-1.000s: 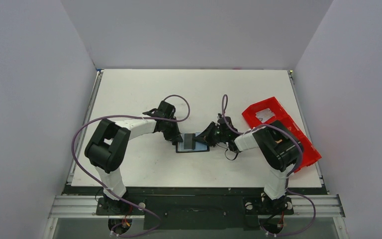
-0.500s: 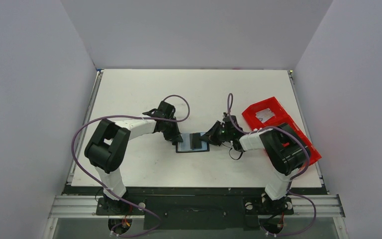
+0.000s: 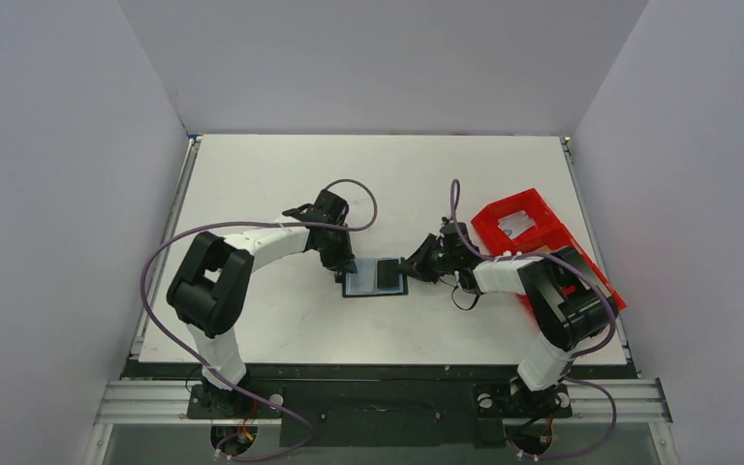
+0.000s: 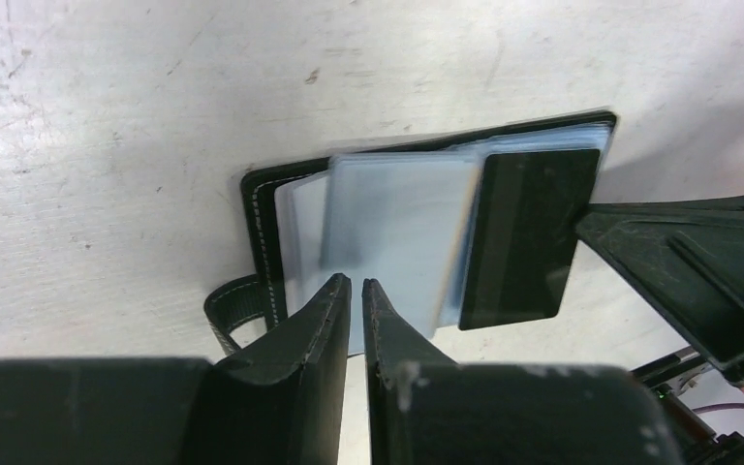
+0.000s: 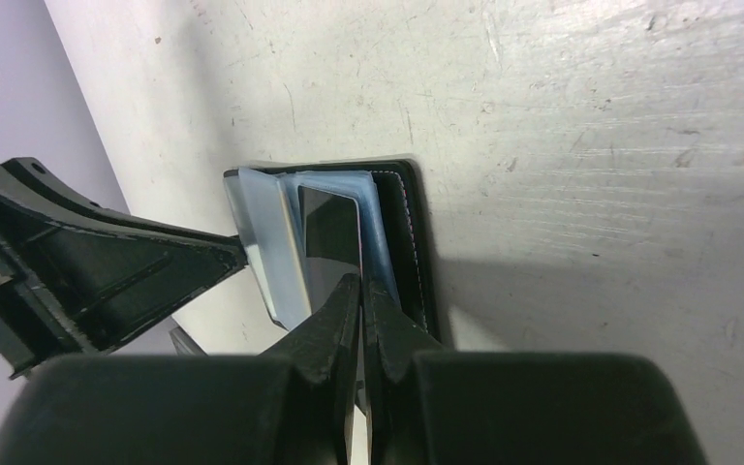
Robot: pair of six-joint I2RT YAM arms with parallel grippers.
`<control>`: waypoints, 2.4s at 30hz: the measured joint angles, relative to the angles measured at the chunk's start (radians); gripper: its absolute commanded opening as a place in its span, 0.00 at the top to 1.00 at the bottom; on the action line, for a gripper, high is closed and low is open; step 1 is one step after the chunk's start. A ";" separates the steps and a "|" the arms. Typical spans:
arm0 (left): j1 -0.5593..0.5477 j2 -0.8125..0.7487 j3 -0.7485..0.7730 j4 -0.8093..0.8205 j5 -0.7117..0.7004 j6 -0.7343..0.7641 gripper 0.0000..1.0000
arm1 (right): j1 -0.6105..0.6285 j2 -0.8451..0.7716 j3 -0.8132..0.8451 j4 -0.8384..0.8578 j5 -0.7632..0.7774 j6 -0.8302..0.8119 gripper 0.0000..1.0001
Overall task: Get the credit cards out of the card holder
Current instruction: Remove the credit card from the card holder, then place the credit card in the storage box.
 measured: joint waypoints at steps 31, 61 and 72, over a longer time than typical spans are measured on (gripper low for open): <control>0.065 -0.077 -0.050 0.242 0.410 -0.190 0.56 | -0.068 -0.183 0.000 0.046 -0.151 0.142 1.00; 0.089 -0.111 -0.182 0.661 0.554 -0.465 1.00 | -0.080 -0.187 -0.036 0.156 -0.220 0.241 0.49; 0.111 -0.111 -0.210 0.864 0.601 -0.601 1.00 | -0.073 -0.227 -0.050 0.220 -0.243 0.256 0.52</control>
